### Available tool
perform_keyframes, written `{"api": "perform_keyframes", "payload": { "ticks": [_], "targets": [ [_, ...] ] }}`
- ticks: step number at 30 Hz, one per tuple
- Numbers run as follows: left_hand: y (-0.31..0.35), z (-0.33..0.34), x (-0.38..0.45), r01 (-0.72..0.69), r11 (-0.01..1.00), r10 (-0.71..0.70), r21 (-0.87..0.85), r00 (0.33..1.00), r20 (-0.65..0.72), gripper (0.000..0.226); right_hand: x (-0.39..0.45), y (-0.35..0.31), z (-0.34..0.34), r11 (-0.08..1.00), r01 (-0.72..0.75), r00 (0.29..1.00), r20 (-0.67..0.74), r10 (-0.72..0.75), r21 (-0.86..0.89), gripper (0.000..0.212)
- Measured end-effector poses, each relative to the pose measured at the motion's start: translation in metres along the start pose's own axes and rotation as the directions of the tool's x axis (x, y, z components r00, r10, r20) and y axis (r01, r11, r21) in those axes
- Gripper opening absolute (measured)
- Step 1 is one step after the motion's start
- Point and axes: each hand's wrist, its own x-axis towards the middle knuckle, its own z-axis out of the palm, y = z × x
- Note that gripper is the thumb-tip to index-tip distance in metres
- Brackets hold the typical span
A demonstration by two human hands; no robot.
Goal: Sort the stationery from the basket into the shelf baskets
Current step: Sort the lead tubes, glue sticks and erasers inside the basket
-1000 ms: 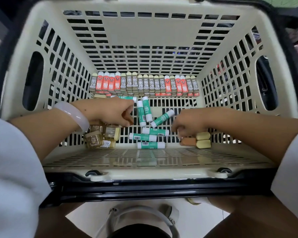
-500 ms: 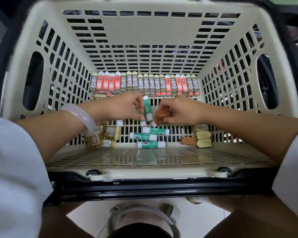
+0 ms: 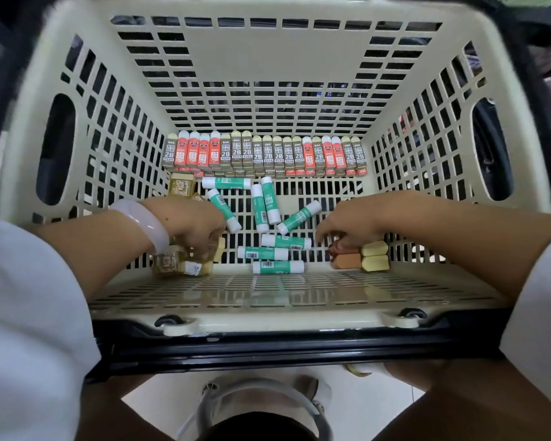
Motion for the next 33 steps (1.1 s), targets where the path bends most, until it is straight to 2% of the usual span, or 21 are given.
{"api": "perform_keyframes", "payload": {
  "ticks": [2, 4, 6, 7, 8, 10, 11, 13, 15, 17, 18, 20, 22, 25, 29, 33],
  "targets": [
    [-0.001, -0.009, -0.003, -0.042, 0.995, 0.033, -0.088, 0.994, -0.102, 0.015, -0.003, -0.003, -0.003, 0.999, 0.032, 0.999, 0.037, -0.032, 0.004, 0.029],
    [-0.001, -0.017, -0.007, -0.119, 0.961, 0.056, -0.249, 0.968, -0.244, 0.018, -0.005, -0.005, -0.005, 0.999, 0.032, 0.999, 0.005, -0.032, -0.004, 0.028],
    [0.006, -0.024, -0.011, -0.209, 0.877, 0.038, -0.432, 0.927, -0.372, 0.019, -0.005, -0.008, -0.009, 0.995, 0.051, 0.984, -0.174, -0.036, 0.084, 0.029],
    [0.011, -0.026, -0.012, -0.246, 0.825, 0.015, -0.508, 0.909, -0.416, 0.020, -0.004, -0.011, -0.012, 0.972, 0.086, 0.954, -0.299, -0.018, 0.217, 0.030],
    [0.017, -0.027, -0.013, -0.278, 0.775, -0.005, -0.567, 0.895, -0.446, 0.021, -0.004, -0.014, -0.015, 0.910, 0.151, 0.916, -0.400, 0.019, 0.387, 0.034],
    [0.029, -0.027, -0.013, -0.338, 0.680, -0.020, -0.651, 0.879, -0.477, 0.025, -0.007, -0.021, -0.021, 0.695, 0.318, 0.865, -0.498, 0.066, 0.644, 0.047],
    [0.034, -0.027, -0.013, -0.366, 0.640, -0.017, -0.676, 0.872, -0.489, 0.027, -0.008, -0.024, -0.024, 0.628, 0.368, 0.853, -0.518, 0.065, 0.686, 0.048],
    [0.038, -0.028, -0.014, -0.403, 0.611, 0.001, -0.682, 0.861, -0.508, 0.030, -0.010, -0.026, -0.024, 0.612, 0.427, 0.821, -0.568, 0.046, 0.666, 0.035],
    [0.034, -0.029, -0.013, -0.382, 0.661, 0.041, -0.647, 0.878, -0.476, 0.033, -0.012, -0.023, -0.024, 0.679, 0.408, 0.792, -0.607, 0.070, 0.611, 0.022],
    [0.023, -0.027, -0.014, -0.254, 0.841, 0.059, -0.478, 0.920, -0.386, 0.030, -0.011, -0.017, -0.023, 0.862, 0.255, 0.791, -0.607, 0.074, 0.438, 0.028],
    [0.017, -0.024, -0.014, -0.171, 0.918, 0.056, -0.357, 0.949, -0.309, 0.026, -0.009, -0.014, -0.022, 0.942, 0.144, 0.811, -0.582, 0.065, 0.305, 0.034],
    [0.009, -0.016, -0.014, -0.046, 0.989, 0.035, -0.142, 0.996, -0.083, 0.020, -0.007, -0.007, -0.016, 0.995, -0.030, 0.879, -0.472, 0.071, 0.093, 0.038],
    [0.009, -0.007, -0.013, 0.004, 1.000, -0.007, 0.025, 0.994, 0.113, 0.029, -0.005, -0.003, -0.010, 0.996, -0.087, 0.942, -0.324, 0.090, 0.021, 0.034],
    [0.014, -0.001, -0.012, -0.012, 0.992, -0.013, 0.125, 0.980, 0.196, 0.048, -0.002, 0.000, -0.007, 0.996, -0.087, 0.977, -0.198, 0.079, -0.034, 0.024],
    [0.016, 0.003, -0.012, -0.040, 0.989, 0.015, 0.143, 0.985, 0.170, 0.048, -0.001, 0.001, -0.006, 0.998, -0.068, 0.970, -0.233, 0.070, 0.017, 0.026],
    [0.016, 0.001, -0.010, -0.067, 0.984, 0.037, 0.165, 0.984, 0.175, 0.041, -0.002, -0.002, -0.010, 0.995, -0.038, 0.937, -0.344, 0.069, 0.096, 0.028]
  ]
}}
